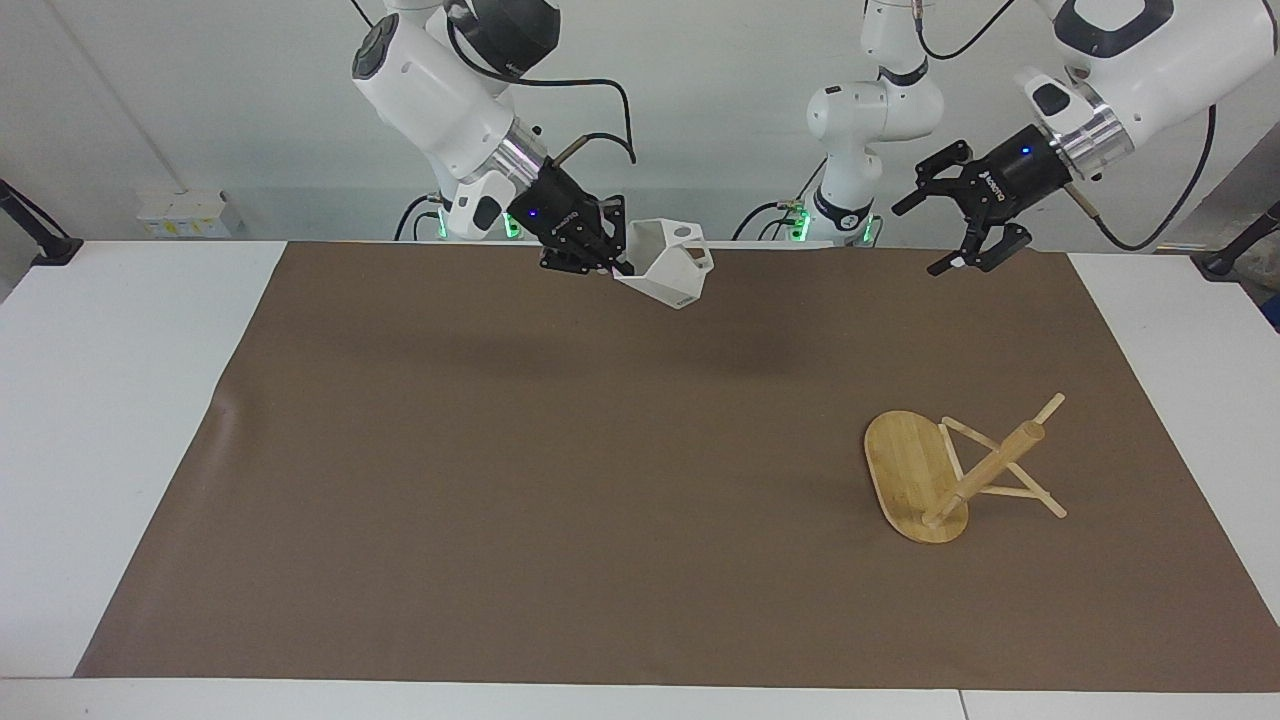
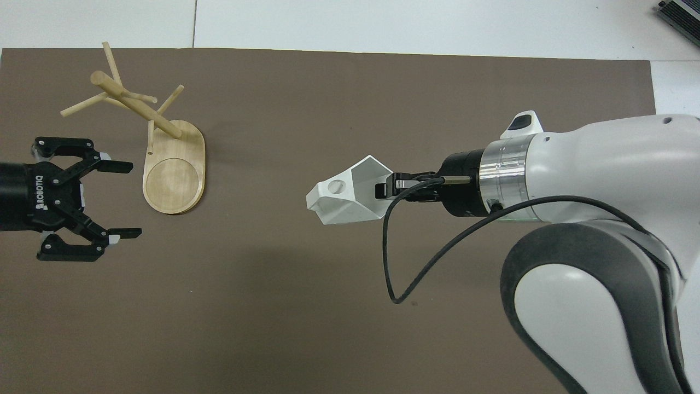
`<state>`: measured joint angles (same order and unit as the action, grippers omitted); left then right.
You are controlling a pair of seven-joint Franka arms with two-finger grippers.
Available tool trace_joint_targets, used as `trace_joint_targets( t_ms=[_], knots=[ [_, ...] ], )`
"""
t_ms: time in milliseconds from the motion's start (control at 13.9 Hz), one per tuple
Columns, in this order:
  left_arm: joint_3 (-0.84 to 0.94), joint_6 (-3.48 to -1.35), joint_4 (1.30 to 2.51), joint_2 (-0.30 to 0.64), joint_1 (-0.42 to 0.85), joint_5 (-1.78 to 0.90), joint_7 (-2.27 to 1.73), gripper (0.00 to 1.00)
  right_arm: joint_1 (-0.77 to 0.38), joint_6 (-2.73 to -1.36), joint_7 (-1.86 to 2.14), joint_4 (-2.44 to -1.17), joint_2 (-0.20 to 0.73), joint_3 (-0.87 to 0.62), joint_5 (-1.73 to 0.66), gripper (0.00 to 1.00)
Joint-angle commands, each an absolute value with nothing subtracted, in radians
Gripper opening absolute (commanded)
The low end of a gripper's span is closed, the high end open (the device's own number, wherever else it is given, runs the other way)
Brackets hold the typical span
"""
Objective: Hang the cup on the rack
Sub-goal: 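Carry the cup toward the left gripper while the left gripper approaches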
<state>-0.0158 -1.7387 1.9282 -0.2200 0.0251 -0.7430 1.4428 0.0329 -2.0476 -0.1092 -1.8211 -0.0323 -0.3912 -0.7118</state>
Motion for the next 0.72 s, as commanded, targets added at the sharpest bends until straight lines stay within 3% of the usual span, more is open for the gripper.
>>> trace_joint_targets(
  t_ms=[0,215,645],
  knots=[
    [-0.026,-1.902,2.063,-0.290,0.104,-0.765,1.540,1.00,0.049,-2.138,-0.185,-1.827,-0.011,-0.454,-0.770,0.00],
    [-0.025,-1.974,2.077,-0.284,0.155,-0.767,1.540,1.00,0.049,-2.242,-0.283,-1.827,0.014,-0.514,-0.785,0.00],
    [-0.025,-2.057,2.092,-0.245,0.222,-0.801,1.542,1.00,0.048,-2.295,-0.368,-1.825,0.023,-0.554,-0.822,0.00]
  ],
)
